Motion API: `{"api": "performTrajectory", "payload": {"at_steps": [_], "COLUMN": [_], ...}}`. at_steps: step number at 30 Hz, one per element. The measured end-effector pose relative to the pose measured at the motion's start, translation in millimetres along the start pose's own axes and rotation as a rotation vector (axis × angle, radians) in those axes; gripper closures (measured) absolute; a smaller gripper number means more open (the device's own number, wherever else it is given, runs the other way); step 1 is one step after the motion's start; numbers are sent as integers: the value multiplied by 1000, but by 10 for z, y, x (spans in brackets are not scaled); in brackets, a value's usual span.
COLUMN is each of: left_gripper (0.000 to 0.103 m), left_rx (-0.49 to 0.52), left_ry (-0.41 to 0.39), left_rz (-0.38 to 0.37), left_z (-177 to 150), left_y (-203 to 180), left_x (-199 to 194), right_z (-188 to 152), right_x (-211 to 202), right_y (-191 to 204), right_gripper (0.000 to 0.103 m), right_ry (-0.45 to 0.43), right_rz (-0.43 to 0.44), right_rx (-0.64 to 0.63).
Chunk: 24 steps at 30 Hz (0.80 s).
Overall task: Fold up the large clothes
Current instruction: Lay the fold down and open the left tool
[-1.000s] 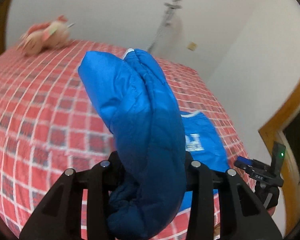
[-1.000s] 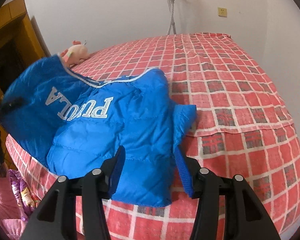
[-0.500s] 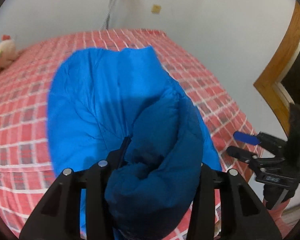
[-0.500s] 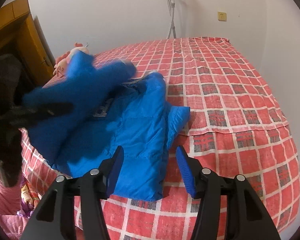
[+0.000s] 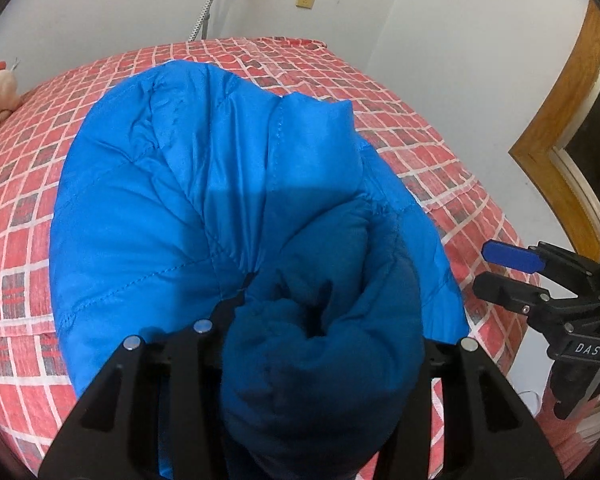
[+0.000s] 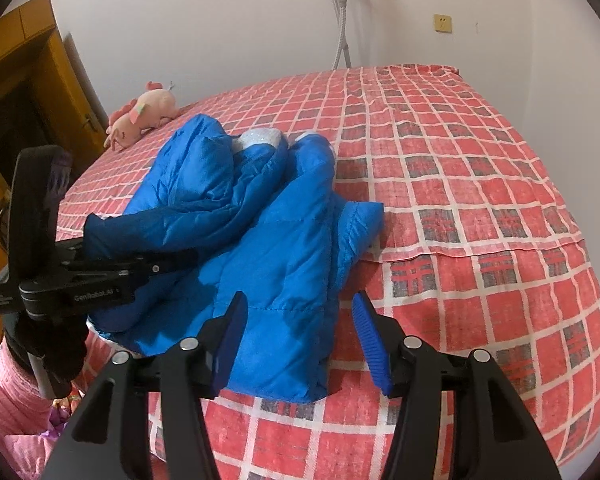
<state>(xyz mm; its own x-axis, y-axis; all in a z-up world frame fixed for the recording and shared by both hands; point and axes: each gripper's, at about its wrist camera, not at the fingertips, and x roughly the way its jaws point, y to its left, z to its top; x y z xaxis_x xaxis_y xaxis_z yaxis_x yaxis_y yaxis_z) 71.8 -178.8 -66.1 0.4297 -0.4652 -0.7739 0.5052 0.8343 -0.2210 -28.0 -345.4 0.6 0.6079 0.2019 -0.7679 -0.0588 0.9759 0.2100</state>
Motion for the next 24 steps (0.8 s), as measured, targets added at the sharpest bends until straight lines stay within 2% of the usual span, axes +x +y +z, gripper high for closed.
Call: {"api": "performTrajectory", "payload": {"at_steps": [3, 6, 8, 11, 13, 14, 16, 19, 21, 22, 24], "left_gripper": [51, 41, 35, 33, 32, 31, 31, 31, 31, 31, 31], "left_rx": [6, -12, -26, -47, -56, -56, -58, -82, -94, -105, -132], "left_ry": [6, 6, -4, -37, -64, -82, -104, -138, -147, -143, -125], "left_rz": [-21, -86, -155, -281, -325, -306, -202, 43, 160, 178, 185], "left_z": [17, 31, 41, 65, 85, 101, 142, 197, 183, 179, 163], "left_y": [-29, -22, -9, 18, 66, 100, 192, 415, 546, 611, 716], "left_x": [-87, -261, -428, -733, -917, -995, -1066, -1015, -936, -897, -795], "right_z": [26, 78, 127, 233, 297, 327, 409, 519, 610, 643, 724], "right_x": [-32, -77, -94, -86, -66, -49, 5, 128, 233, 283, 435], "right_y": [11, 34, 50, 65, 71, 72, 98, 174, 231, 243, 270], "right_gripper": [48, 45, 43, 41, 40, 38, 32, 28, 24, 19, 18], "right_ry": [-8, -17, -19, -8, 4, 14, 45, 94, 124, 138, 183], "right_rz": [-3, 0, 8, 44, 80, 102, 152, 196, 235, 251, 283], "right_rx": [3, 2, -1, 10, 27, 38, 57, 71, 81, 91, 118]}}
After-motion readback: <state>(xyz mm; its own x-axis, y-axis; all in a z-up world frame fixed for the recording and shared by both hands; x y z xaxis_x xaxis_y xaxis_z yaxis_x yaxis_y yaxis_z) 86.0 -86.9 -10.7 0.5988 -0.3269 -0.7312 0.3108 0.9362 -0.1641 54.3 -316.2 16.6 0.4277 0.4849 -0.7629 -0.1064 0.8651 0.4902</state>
